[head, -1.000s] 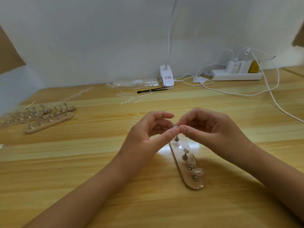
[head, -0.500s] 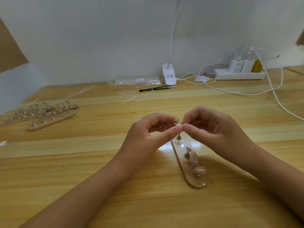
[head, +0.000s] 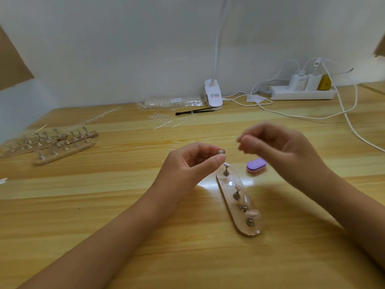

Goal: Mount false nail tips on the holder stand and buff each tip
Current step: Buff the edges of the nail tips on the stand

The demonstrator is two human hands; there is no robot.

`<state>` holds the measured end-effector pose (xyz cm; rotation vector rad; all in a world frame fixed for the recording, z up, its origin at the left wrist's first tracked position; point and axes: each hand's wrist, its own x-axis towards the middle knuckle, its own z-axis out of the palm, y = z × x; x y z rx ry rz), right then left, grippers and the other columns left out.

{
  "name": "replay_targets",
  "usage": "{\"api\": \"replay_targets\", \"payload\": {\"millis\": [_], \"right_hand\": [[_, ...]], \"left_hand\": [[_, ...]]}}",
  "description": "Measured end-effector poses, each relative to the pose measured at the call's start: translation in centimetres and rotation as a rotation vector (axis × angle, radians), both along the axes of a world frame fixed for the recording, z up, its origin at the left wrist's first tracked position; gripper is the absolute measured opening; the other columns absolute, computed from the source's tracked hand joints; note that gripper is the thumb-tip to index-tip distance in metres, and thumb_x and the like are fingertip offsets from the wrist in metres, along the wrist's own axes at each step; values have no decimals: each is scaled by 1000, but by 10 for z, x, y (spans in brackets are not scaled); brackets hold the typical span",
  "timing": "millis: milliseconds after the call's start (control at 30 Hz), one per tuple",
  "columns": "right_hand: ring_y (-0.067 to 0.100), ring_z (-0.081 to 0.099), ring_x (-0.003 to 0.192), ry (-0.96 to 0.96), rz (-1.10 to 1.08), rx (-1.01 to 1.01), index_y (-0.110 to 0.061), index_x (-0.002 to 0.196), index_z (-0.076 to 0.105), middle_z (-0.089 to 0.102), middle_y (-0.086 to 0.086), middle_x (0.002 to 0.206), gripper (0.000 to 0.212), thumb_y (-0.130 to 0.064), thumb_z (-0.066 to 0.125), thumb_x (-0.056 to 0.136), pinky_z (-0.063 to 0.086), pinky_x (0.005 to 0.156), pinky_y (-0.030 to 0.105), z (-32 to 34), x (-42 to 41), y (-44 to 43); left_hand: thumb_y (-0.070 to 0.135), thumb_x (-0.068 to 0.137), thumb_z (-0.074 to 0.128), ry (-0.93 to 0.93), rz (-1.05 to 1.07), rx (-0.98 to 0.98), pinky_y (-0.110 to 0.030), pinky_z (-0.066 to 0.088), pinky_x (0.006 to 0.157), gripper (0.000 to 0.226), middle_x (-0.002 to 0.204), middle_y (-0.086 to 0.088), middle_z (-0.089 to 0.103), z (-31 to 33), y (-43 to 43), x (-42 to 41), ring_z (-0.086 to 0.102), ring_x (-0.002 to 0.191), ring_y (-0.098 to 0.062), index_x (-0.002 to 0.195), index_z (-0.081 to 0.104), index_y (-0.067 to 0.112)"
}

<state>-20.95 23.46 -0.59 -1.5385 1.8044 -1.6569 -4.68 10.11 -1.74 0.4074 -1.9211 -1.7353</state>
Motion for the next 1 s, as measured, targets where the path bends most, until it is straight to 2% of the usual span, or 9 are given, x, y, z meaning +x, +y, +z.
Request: {"api": "replay_targets", "payload": {"millis": [100,167,267,333,433,500,633,833,1000], "right_hand": [[3,64,82,115,-195,34,-29,94,67,70,-7,88,9,-21,65,91,49,74,15,0,-23,2],[2,59,88,290,-256,250,-36,99,65,63,-11,98,13,-36,64,86,45,75,19,-3,-31,2],[4,46,100,501,-203,635,-44,110,61,48,-17,107,44,-64,58,71,44,85,27,-9,-32,3],[4,46,100,514,-163,686,-45,108,61,46,-19,105,36,-59,60,75,44,86,27,-10,-28,3],[5,53,95,530,-167,613,-37,97,66,53,-15,100,12,-37,66,85,47,82,25,-10,-24,2],[5,60,91,362,-142,455,-32,92,69,61,-11,99,8,-33,68,85,51,78,20,-6,-18,1],[4,67,100,-88,95,146,-27,98,71,71,-7,105,15,-30,71,83,50,79,11,4,3,4],[18,70,100,-273,182,79,-13,104,67,73,2,103,30,-29,71,80,54,90,22,5,17,2],[25,72,94,-347,193,107,-5,103,64,74,12,94,30,-29,61,86,58,81,27,3,20,0]], "left_hand": [[36,72,72,-2,30,1,-9,48,76,31,94,9,76,0,-3,1,68,84,3,97,75,20],[39,71,71,-1,48,-8,-8,47,74,35,90,11,75,1,-4,2,66,81,5,99,75,19],[42,70,71,4,67,-5,-7,47,74,37,89,12,74,1,-5,2,66,81,6,100,74,20],[42,71,71,6,80,-7,-7,47,74,38,90,12,74,2,-5,2,66,82,6,101,74,20],[43,70,71,3,102,-14,-8,47,74,39,92,12,75,1,-6,2,66,83,6,102,75,20],[43,70,72,5,106,-20,-7,47,74,38,93,11,75,1,-5,1,66,82,6,101,75,21],[40,72,73,15,105,-26,-8,48,74,34,95,7,76,1,-4,1,67,84,3,100,75,21],[42,71,73,12,103,-41,-10,48,75,33,93,8,75,0,-4,1,68,88,0,98,75,23],[42,77,78,5,94,-73,-17,52,82,26,98,4,75,-2,-4,1,69,94,-9,98,74,28]]}}
